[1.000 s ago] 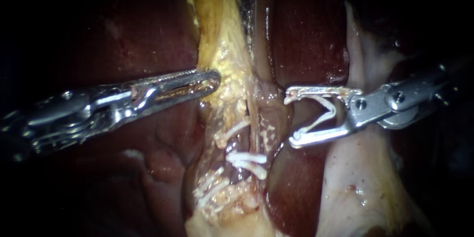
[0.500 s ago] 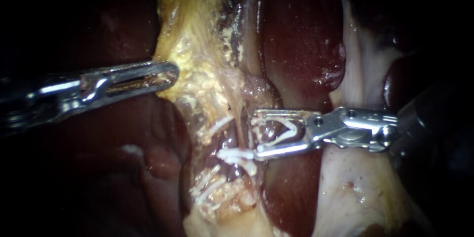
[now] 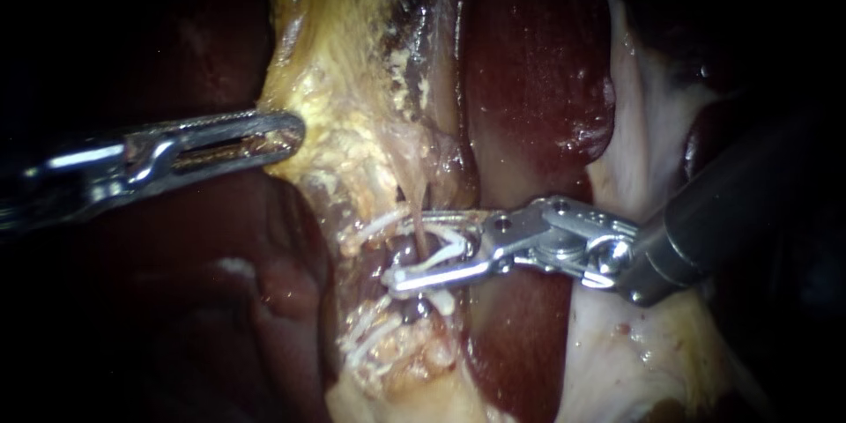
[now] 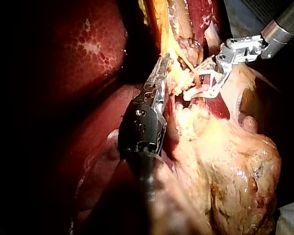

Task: Clipping third clip right tube

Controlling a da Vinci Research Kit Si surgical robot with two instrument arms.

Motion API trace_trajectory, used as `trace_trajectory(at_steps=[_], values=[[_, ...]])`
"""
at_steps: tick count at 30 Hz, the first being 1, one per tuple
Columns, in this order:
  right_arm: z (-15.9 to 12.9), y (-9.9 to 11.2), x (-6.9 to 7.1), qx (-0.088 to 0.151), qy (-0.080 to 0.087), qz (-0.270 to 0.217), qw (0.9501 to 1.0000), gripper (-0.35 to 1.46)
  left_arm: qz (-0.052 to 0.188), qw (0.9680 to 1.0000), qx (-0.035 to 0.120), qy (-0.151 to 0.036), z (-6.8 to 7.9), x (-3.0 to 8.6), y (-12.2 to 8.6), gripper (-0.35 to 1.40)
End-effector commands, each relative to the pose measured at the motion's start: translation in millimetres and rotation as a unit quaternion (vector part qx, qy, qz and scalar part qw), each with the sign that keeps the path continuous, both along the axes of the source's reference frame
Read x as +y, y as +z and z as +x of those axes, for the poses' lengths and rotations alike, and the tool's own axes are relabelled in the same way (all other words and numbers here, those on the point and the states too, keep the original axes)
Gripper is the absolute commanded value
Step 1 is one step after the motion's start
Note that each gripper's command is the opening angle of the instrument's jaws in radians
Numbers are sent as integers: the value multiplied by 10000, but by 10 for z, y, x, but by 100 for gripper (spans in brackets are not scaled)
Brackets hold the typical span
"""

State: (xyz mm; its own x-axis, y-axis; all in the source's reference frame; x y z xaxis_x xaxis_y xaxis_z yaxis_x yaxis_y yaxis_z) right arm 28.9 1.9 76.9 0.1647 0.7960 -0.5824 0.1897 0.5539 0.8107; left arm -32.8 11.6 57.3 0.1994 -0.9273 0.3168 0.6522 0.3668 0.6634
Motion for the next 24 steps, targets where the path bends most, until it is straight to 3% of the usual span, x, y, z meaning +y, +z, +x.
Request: trace_trajectory(at_steps=[1, 7, 11, 24], values=[[0, -3, 0, 13, -37, 91, 10000, 54, 2, 10000, -2, 2, 0, 0, 2, -35], [-3, -7, -4, 60, -221, 377, 9990, 51, -11, 10000, 17, -13, 2, 1, 4, -35], [1, -8, -3, 121, -180, 398, 9990, 51, -11, 10000, 17, -14, 2, 1, 4, -35], [12, -26, 38, 170, 426, 826, 9955, 48, -11, 10000, 19, -16, 2, 1, 3, -35]])
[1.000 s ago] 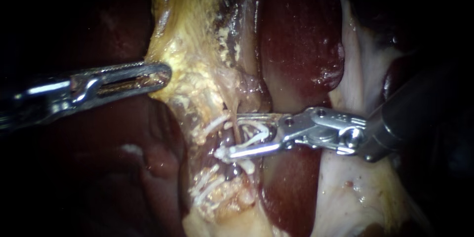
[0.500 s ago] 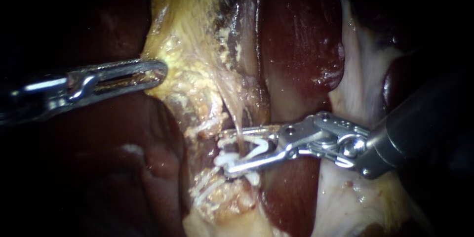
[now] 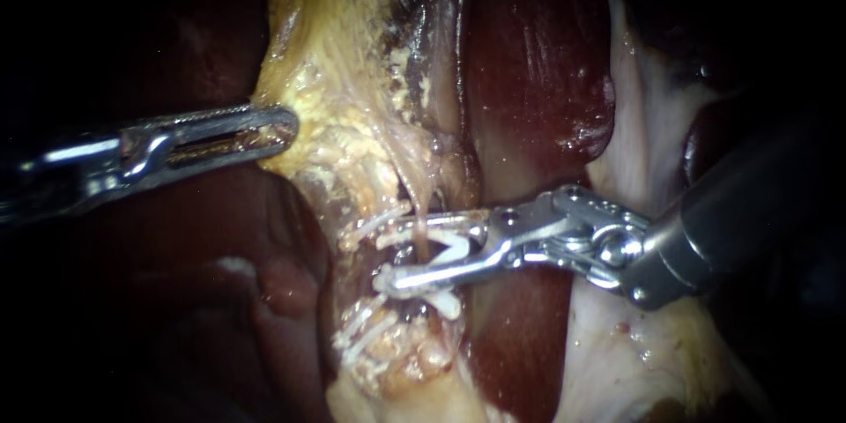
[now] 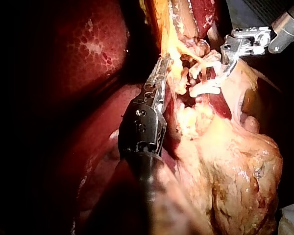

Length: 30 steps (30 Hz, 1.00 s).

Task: Clipping third clip right tube

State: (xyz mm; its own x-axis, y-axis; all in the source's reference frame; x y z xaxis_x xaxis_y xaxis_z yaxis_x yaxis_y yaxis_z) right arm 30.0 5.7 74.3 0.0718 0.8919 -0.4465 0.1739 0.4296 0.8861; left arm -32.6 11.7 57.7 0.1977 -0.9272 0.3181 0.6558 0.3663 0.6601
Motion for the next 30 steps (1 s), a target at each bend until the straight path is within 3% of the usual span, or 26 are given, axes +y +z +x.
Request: trace_trajectory(at_steps=[1, 4, 10, 13, 18, 30], values=[[1, 0, 1, -24, 4, 62, 10000, 48, 0, 10000, 1, -1, 0, 0, -1, -35], [4, 2, 3, -91, 93, 94, 9999, 45, 0, 10000, 2, -3, -1, 0, -1, -35], [4, 4, 5, -182, 70, 619, 9979, 28, 0, 10000, 2, -4, -1, 0, -1, -35], [-1, 4, 4, -316, 96, 959, 9948, -33, 0, 10000, 3, -4, -1, 0, -1, -35], [-9, 6, 6, -827, 186, 1180, 9894, -35, 0, 10000, 3, -5, -1, -1, -1, -35], [-9, 4, 4, -814, 124, 1300, 9881, -35, 3, 10000, 6, -11, -2, -1, -3, -35]])
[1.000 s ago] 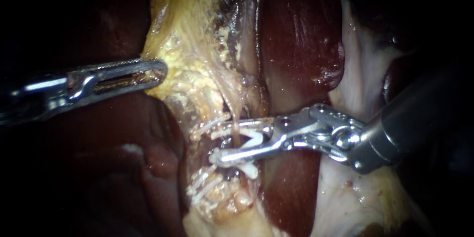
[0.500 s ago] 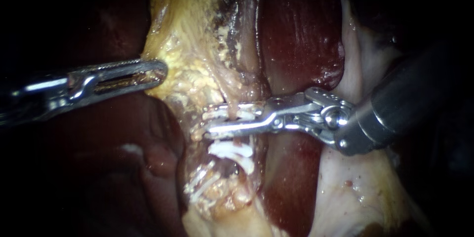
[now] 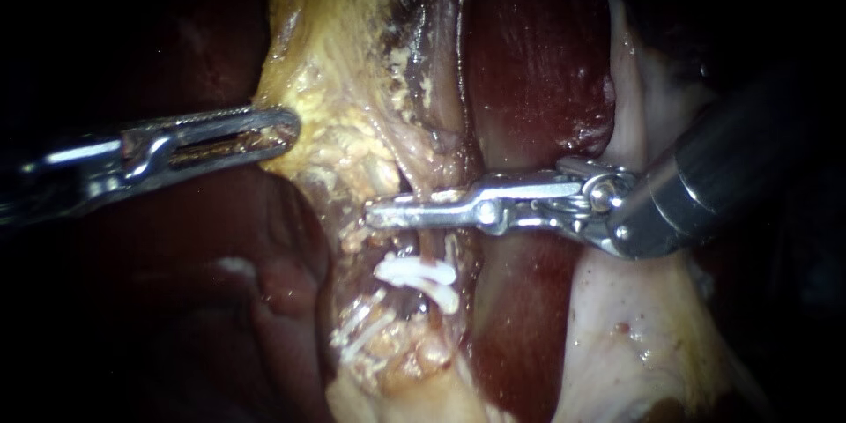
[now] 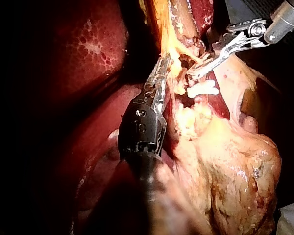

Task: Clipping third clip right tube

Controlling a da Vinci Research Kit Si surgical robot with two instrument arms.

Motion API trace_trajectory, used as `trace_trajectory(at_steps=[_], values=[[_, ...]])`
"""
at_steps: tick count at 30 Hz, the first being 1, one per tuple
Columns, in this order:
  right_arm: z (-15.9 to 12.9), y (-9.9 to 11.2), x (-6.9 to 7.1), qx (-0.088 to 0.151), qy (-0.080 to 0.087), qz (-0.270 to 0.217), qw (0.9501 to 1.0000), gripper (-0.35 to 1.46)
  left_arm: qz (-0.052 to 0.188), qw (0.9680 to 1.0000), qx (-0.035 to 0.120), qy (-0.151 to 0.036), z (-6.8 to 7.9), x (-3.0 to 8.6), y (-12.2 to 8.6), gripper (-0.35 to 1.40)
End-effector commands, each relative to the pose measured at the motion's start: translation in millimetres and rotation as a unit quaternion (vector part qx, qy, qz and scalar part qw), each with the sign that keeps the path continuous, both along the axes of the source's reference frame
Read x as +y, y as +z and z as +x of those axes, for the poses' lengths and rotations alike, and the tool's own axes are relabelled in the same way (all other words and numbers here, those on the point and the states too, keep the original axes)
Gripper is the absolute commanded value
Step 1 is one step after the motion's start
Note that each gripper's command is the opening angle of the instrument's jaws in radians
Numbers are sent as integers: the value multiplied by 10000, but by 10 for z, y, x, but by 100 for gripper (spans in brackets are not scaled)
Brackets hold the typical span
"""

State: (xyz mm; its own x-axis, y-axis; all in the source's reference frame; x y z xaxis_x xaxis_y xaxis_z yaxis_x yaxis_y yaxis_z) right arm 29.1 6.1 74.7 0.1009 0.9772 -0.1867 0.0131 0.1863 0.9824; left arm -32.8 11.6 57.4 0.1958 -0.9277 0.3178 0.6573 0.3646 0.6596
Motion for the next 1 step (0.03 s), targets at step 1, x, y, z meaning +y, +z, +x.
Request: trace_trajectory(at_steps=[1], values=[[0, 0, 0, -4, 4, 1, 10000, -35, 3, 10000, 2, 1, 0, 0, 0, -35]])
